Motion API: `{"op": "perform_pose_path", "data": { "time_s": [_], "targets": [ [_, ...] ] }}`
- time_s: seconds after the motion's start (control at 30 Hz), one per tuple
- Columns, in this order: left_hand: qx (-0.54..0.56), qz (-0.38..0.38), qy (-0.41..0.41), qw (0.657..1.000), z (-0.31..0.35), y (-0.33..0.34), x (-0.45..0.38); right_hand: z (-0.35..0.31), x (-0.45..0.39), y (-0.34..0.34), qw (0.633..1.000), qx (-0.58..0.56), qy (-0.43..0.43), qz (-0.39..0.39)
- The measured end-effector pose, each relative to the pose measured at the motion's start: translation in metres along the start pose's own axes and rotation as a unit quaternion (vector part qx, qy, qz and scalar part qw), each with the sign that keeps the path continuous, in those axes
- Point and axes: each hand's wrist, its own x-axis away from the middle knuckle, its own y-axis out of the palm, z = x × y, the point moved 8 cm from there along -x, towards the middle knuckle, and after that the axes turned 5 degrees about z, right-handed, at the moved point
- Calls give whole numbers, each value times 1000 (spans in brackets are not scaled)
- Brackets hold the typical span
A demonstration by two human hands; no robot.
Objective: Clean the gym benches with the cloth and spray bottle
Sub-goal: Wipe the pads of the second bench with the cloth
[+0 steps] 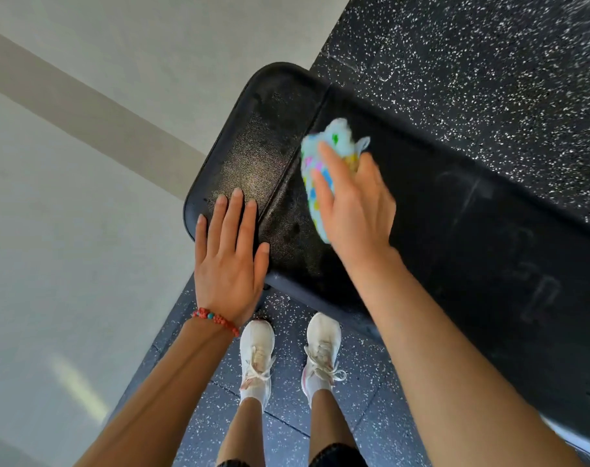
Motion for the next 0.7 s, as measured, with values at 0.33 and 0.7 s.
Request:
{"op": "perform_pose_path", "data": {
  "time_s": [0.33, 0.7],
  "targets": [
    [5, -2, 30, 1000, -3, -3, -4, -22, 34, 6, 995, 0, 83, 55],
    [45, -11, 157, 986, -11, -16, -26, -12, 35, -4, 988, 81, 116, 68]
  ]
}}
